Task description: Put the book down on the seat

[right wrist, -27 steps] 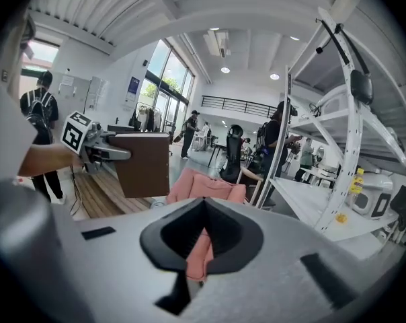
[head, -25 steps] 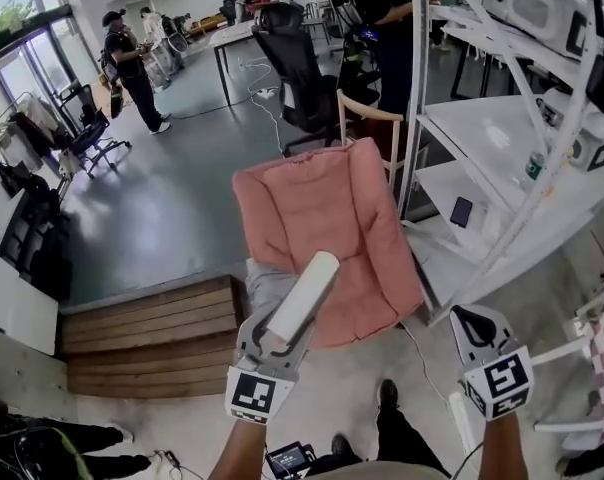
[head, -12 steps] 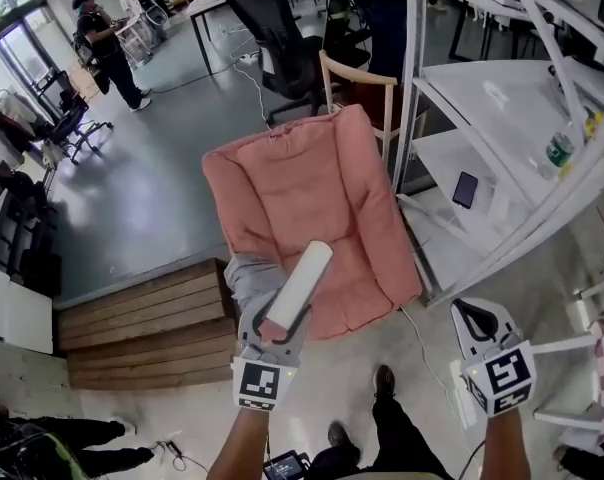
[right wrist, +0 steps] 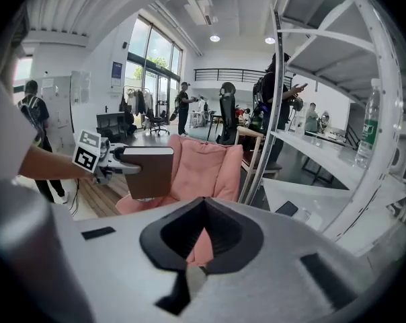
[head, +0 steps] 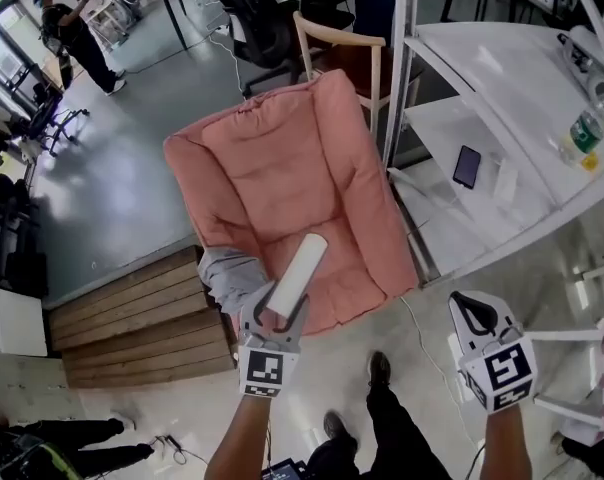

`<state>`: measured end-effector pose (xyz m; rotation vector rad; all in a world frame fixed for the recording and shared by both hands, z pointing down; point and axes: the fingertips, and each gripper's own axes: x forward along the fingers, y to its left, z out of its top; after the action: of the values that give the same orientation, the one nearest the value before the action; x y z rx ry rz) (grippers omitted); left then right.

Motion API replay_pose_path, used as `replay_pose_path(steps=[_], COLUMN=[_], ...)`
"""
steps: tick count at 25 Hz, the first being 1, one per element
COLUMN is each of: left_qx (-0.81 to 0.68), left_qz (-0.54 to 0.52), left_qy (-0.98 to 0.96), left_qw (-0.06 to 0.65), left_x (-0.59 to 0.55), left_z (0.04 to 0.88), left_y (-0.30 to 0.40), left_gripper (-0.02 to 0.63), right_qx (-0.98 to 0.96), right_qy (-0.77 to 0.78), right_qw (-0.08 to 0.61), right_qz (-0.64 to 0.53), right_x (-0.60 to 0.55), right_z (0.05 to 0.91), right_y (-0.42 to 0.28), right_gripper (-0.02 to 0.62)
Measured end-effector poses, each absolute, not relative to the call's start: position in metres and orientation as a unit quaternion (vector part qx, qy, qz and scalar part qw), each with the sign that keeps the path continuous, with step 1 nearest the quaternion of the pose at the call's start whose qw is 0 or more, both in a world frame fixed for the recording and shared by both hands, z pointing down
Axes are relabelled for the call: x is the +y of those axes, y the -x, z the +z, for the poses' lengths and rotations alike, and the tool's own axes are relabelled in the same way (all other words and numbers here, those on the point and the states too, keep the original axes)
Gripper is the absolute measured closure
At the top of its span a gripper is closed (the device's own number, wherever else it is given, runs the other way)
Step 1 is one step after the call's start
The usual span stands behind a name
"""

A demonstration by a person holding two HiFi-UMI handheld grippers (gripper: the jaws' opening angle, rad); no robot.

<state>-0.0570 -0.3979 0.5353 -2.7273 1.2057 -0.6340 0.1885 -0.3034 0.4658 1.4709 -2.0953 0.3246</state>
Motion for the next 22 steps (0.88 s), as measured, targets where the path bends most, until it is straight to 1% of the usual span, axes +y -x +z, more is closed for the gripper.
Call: replay_pose_path(steps=[9, 19, 22], left_qx=[0.392, 0.379, 0.378], left_qz=[-0.274, -0.307, -0.320], left_qy=[0.877, 0.872, 0.868], left_qw=[0.042, 0.037, 0.046], left_x=[-0.436, -0.458, -0.462], left_z=[0.639, 0.718, 0.745], left_y=[0.030, 0.002, -0.006], left_gripper=[0.390, 0.390, 0.390], right_qx=[-0.773, -0.770, -0.770], right_qy=[-0.540, -0.531, -0.526], right_qw=[0.294, 0.305, 0.310], right_qz=[0.155, 0.180, 0.185], right_x=[-0.329, -0.346, -0.350], right_z=[0.534, 0.589, 0.604], right_y=[-0.212, -0.225, -0.229], right_gripper=[0.603, 0.603, 0.603])
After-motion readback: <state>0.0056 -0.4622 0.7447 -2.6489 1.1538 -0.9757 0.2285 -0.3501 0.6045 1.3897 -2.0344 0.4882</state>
